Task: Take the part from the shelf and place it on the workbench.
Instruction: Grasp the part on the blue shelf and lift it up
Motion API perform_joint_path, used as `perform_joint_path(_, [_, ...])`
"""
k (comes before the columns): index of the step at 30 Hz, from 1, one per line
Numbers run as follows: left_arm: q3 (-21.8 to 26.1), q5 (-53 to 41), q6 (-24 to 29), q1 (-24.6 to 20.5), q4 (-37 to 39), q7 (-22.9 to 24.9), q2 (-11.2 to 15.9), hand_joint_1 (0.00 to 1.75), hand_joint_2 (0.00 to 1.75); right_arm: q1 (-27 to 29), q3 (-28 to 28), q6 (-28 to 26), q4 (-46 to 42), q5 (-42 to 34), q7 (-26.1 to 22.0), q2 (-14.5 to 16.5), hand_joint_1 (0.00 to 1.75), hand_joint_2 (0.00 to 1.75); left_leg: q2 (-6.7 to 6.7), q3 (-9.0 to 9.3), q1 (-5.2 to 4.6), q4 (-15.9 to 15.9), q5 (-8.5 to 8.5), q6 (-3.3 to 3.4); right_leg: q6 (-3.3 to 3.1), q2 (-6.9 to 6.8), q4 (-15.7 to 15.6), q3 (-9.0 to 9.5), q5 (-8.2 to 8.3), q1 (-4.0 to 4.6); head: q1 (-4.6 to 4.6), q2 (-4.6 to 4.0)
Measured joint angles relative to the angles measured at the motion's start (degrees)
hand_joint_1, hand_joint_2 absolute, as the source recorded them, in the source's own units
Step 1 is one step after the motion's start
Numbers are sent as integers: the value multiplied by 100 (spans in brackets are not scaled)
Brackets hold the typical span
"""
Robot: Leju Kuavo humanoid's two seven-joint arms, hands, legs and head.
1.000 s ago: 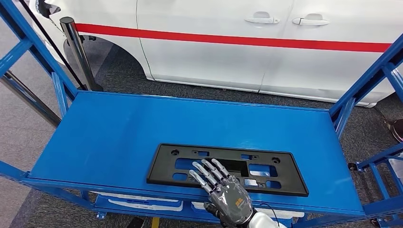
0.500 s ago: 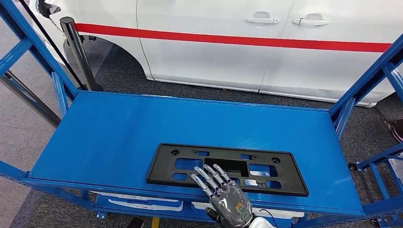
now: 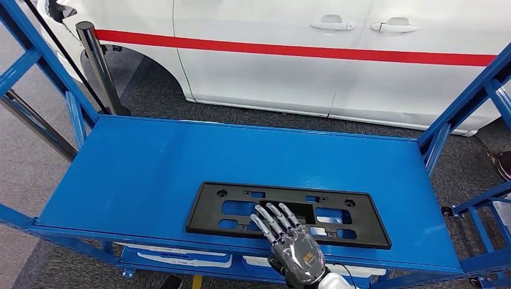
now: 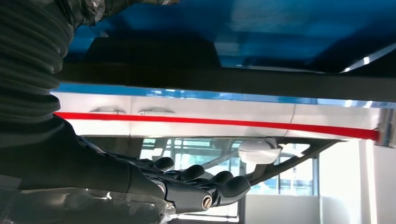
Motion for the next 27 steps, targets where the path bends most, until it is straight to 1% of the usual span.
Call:
perform_joint_path(6, [1, 16, 4, 17, 0, -2, 1, 0, 0, 63, -268, -187, -42, 165, 95, -15, 0, 175, 0, 0, 0, 0, 0, 0, 0, 0, 0, 0, 0, 0, 0, 0])
perform_joint_path(16, [1, 16, 0, 19, 0, -7, 1, 0, 0, 133, -468, -203, -74, 361, 196, -17, 0, 175, 0, 0, 0, 0, 0, 0, 0, 0, 0, -1, 0, 0, 0, 0])
perform_joint_path(21, [1, 18, -1, 21, 0, -7, 2, 0, 0, 188, -628, -274, -35, 589, 353, -17, 0, 175, 0, 0, 0, 0, 0, 0, 0, 0, 1, 0, 0, 0, -1, 0])
perform_joint_path(27, [2, 15, -3, 32, 0, -3, 3, 0, 0, 253, -853, -259, 72, 554, 385, -12, 0, 175, 0, -1, 0, 0, 0, 0, 0, 0, 0, -1, 0, 0, -1, 0])
